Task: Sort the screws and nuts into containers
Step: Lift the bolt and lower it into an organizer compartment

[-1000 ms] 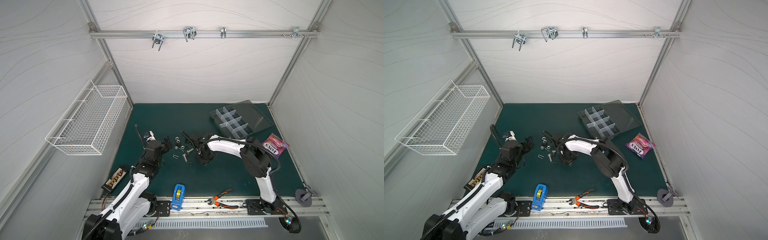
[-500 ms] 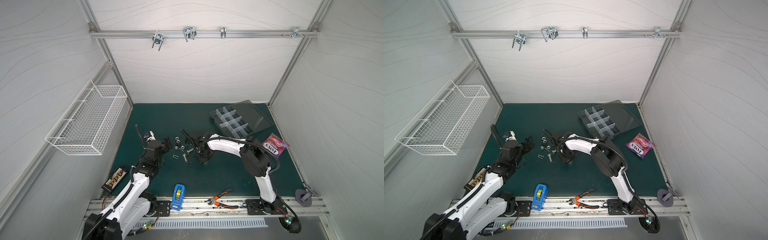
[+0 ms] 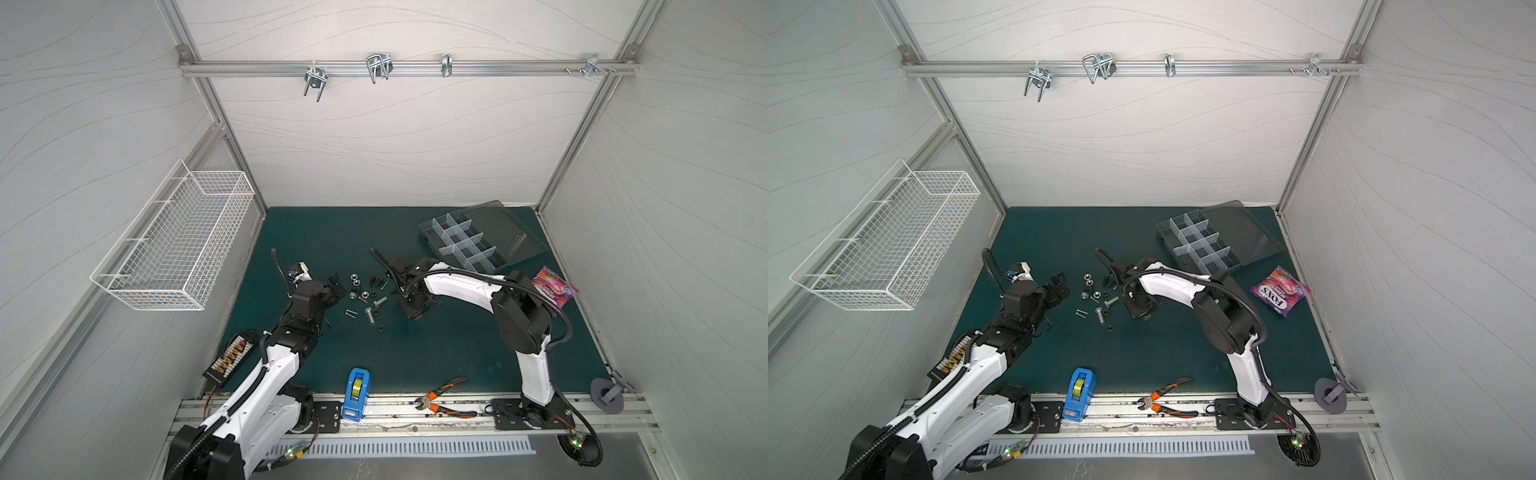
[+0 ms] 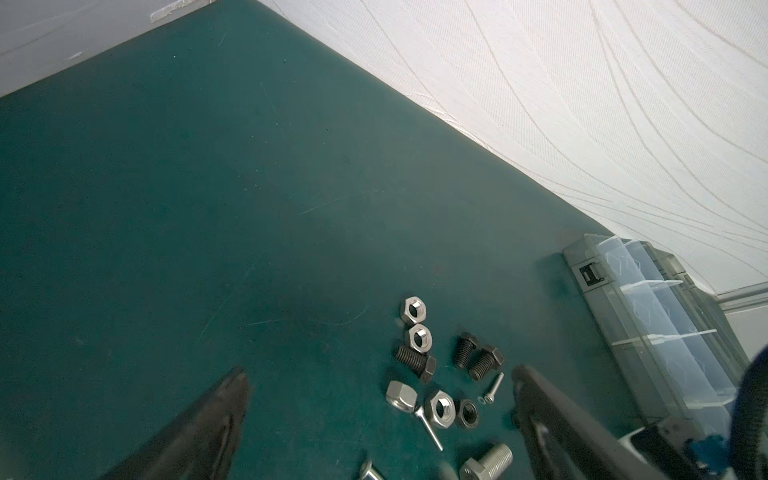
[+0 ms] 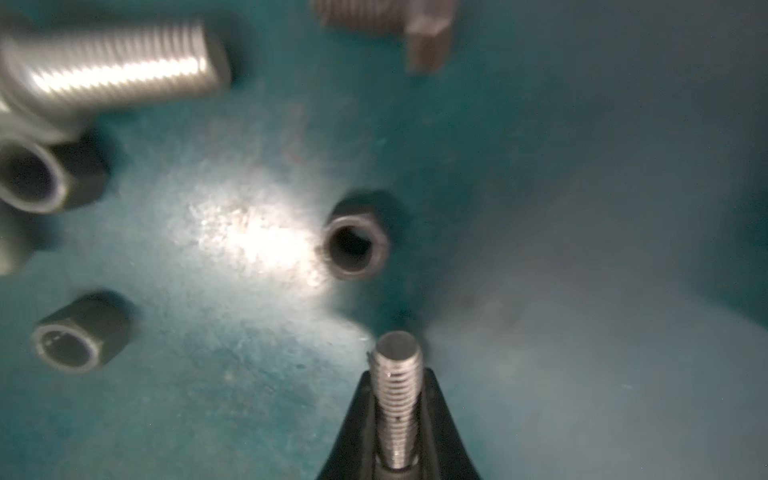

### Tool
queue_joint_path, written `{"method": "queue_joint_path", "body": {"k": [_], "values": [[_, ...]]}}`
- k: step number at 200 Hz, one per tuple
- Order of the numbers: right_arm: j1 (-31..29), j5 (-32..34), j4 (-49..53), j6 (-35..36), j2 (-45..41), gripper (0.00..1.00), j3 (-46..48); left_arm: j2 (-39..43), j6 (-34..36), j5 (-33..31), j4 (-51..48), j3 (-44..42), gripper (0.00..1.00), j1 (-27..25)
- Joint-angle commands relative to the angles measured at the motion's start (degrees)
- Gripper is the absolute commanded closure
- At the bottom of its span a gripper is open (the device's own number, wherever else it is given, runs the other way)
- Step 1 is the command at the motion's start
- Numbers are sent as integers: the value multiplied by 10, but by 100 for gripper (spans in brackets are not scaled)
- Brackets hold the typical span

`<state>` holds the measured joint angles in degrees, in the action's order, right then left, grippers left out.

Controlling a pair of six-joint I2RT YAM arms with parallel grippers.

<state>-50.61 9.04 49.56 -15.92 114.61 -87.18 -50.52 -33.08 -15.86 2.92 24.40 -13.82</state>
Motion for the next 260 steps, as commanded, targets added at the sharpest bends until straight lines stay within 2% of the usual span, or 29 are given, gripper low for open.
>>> {"method": "queue_joint_path", "body": {"k": [1, 43, 84, 165, 176, 228, 260], "values": [[40, 43, 26, 17, -55, 100, -11, 0, -2, -3, 10, 24, 0, -1], [154, 58, 23, 40, -66, 100, -38, 1, -3, -2, 10, 22, 0, -1], [245, 33, 4, 56, -29, 100, -76, 3, -6, 4, 11, 22, 0, -1], [274, 21, -10, 72, 60, 99, -119, 12, -8, 7, 7, 22, 0, -1], [274, 20, -12, 74, 66, 96, -120, 13, -8, 7, 7, 22, 0, -1], [275, 18, -9, 78, 74, 66, -121, 17, -8, 5, 3, 22, 1, -1], [274, 19, -3, 78, 50, 62, -119, 17, -8, 4, 3, 22, 0, -1]]}}
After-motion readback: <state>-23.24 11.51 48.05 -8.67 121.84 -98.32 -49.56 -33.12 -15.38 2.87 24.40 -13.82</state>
